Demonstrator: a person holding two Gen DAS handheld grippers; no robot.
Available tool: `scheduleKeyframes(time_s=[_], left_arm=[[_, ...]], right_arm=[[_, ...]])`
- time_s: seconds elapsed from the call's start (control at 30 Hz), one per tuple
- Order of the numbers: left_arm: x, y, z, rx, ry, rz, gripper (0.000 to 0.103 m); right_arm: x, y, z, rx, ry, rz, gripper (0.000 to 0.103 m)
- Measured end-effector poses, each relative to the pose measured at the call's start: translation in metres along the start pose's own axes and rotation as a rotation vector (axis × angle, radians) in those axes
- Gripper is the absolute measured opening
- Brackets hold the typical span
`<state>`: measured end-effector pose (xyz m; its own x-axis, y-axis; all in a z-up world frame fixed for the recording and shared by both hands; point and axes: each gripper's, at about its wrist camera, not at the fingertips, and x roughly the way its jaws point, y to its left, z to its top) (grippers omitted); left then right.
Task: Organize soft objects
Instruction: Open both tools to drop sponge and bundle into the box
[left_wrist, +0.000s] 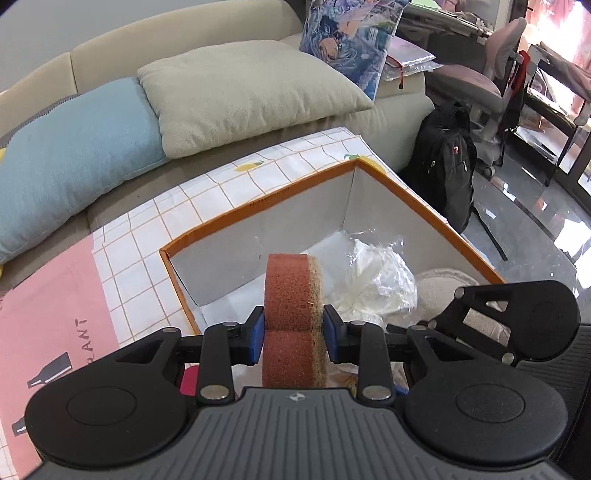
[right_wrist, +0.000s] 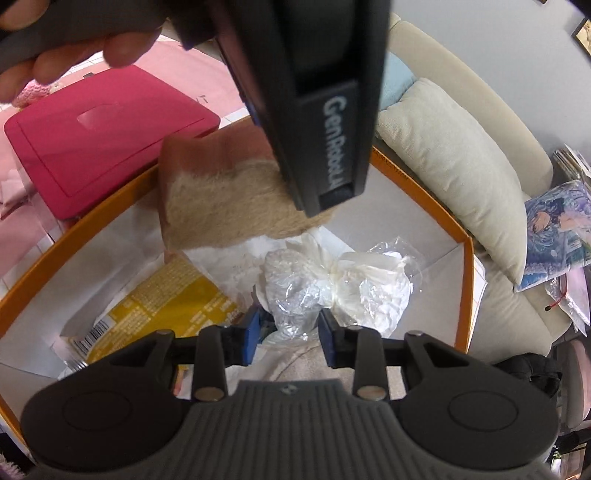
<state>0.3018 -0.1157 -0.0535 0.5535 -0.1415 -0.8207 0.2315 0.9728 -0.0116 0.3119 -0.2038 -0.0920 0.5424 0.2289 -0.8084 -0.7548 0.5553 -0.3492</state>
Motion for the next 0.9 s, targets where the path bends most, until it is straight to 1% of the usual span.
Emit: scheduleKeyframes(time_s=[0.07,0.13,0.17,0.2,0.23,0.3,0.4,0.57,0.7,0.83,0.9], left_arm=[[0.001,0.002,-0.002,-0.007,0.01,-0.008,0.037],[-0.001,0.003,-0.004,-0.013,0.013,-0.016,0.04],[-0.002,0.004,-0.004,-0.015,0.013,-0.021,0.041],[-0.004,0.005,-0.005,-0.02,0.01,-0.026,0.047],[-0.006,0.007,-0.005,-0.031,0.006,-0.032,0.056],[-0.012,0.012,-0.005,-0.061,-0.01,-0.045,0.066],[-0.019,0.017,-0.004,-0.081,-0.021,-0.06,0.066],[-0.036,0.02,-0.006,-0.085,-0.058,-0.079,0.067],[-0.053,0.024,-0.012,-0.087,-0.102,-0.092,0.072],[-0.072,0.027,-0.023,-0.082,-0.15,-0.098,0.073],[-0.08,0.03,-0.029,-0.096,-0.172,-0.106,0.073]], right_arm=[[-0.001,0.001,0.001,-0.007,0.002,-0.005,0.037],[0.0,0.004,0.0,-0.013,0.007,-0.005,0.038],[-0.001,0.005,0.0,-0.016,0.008,-0.006,0.042],[0.0,0.003,0.001,-0.019,0.008,-0.012,0.045],[0.001,0.0,0.001,-0.021,0.009,-0.018,0.05],[-0.001,0.001,0.001,-0.013,0.008,-0.028,0.053],[-0.006,-0.003,0.002,0.024,0.017,-0.027,0.053],[-0.022,-0.006,0.007,0.079,0.017,-0.047,0.053],[-0.041,-0.008,0.013,0.152,-0.009,-0.068,0.056],[-0.059,-0.005,0.018,0.23,-0.036,-0.103,0.057],[-0.066,-0.002,0.018,0.286,-0.05,-0.131,0.058]])
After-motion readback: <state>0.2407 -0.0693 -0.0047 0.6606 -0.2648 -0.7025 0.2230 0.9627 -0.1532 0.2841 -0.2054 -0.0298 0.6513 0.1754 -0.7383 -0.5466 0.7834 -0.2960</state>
